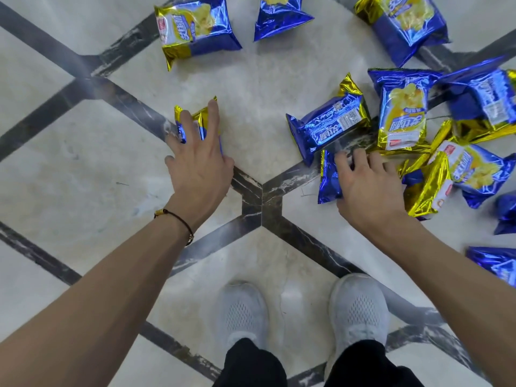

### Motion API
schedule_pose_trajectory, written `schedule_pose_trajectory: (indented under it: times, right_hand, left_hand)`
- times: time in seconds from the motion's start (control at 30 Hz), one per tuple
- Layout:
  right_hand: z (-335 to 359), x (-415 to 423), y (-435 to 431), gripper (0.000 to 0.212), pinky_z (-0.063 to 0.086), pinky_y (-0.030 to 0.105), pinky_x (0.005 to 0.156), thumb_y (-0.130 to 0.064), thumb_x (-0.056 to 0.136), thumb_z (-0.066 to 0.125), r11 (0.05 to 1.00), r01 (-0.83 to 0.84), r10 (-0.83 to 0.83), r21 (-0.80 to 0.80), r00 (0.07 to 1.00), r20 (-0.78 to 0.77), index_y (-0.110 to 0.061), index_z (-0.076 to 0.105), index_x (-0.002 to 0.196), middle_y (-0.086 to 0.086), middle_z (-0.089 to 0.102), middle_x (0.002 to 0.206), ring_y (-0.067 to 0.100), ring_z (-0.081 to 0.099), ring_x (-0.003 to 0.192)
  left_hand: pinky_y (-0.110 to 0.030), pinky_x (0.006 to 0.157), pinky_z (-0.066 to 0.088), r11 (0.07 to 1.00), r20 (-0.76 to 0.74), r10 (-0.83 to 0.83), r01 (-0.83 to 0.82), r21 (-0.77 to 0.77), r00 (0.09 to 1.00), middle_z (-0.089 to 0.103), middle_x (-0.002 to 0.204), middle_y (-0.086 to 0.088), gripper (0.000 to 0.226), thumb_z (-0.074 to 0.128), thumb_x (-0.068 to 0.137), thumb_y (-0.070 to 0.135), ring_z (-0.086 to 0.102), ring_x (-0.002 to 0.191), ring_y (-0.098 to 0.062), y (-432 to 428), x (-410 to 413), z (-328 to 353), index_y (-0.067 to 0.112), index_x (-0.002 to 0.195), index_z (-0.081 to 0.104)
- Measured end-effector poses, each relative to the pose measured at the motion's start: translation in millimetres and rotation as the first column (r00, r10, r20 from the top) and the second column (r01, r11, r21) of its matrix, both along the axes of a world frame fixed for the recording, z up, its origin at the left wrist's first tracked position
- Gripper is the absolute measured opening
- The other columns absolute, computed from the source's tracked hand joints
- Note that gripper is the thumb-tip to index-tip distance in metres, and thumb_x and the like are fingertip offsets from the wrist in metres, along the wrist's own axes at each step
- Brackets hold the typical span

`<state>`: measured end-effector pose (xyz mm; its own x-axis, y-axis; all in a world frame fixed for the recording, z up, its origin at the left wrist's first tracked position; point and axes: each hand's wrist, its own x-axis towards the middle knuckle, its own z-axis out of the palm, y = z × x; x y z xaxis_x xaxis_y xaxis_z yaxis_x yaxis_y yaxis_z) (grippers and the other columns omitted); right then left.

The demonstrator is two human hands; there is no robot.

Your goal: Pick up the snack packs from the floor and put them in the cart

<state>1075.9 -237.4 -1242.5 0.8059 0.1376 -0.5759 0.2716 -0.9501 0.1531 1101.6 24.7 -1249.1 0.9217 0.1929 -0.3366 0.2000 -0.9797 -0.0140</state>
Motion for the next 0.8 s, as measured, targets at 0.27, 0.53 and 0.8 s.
schedule_pose_trajectory:
  times: [0.27, 0.53, 0.8]
  right_hand:
    - [15.3, -0.3, 8.7, 0.068, 0.045, 0.042, 0.072, -0.041, 0.069, 0.075, 0.984, 0.115, -0.122, 0.136, 0.992, 0.043, -0.005, 0.046, 0.119, 0.014, 0.054, 0.113, 0.033, 0.055, 0.101]
    - [114.9, 3.3, 17.6, 0.059, 0.047, 0.042, 0.070, -0.033, 0.069, 0.076, 0.916, 0.187, -0.245, 0.356, 0.962, 0.124, -0.002, 0.046, 0.109, 0.019, 0.051, 0.108, 0.037, 0.054, 0.096]
    - [308.1, 40.2, 16.4, 0.060, 0.033, 0.034, 0.057, -0.046, 0.075, 0.072, 0.876, 0.227, -0.351, 0.426, 0.906, 0.238, -0.005, 0.044, 0.109, 0.014, 0.050, 0.109, 0.037, 0.059, 0.083]
  left_hand:
    - [-0.049, 0.063, 0.052, 0.995, -0.011, -0.016, 0.015, -0.094, 1.000, 0.024, 0.152, -0.017, 0.088, 0.058, 0.078, 0.011, 0.044, 0.106, -0.047, -16.0, -6.6, 11.9, 0.037, 0.152, 0.019]
    - [-0.048, 0.067, 0.053, 0.985, -0.006, -0.011, 0.010, -0.170, 1.000, 0.027, 0.151, -0.010, 0.074, 0.061, 0.079, 0.017, 0.045, 0.109, -0.041, -53.1, -24.7, 112.7, 0.025, 0.145, 0.029]
    - [-0.048, 0.066, 0.054, 0.971, 0.105, -0.024, 0.048, -0.233, 0.994, 0.031, 0.146, -0.009, 0.078, 0.064, 0.074, 0.014, 0.047, 0.099, -0.035, -73.4, -4.5, 326.3, 0.024, 0.145, 0.031]
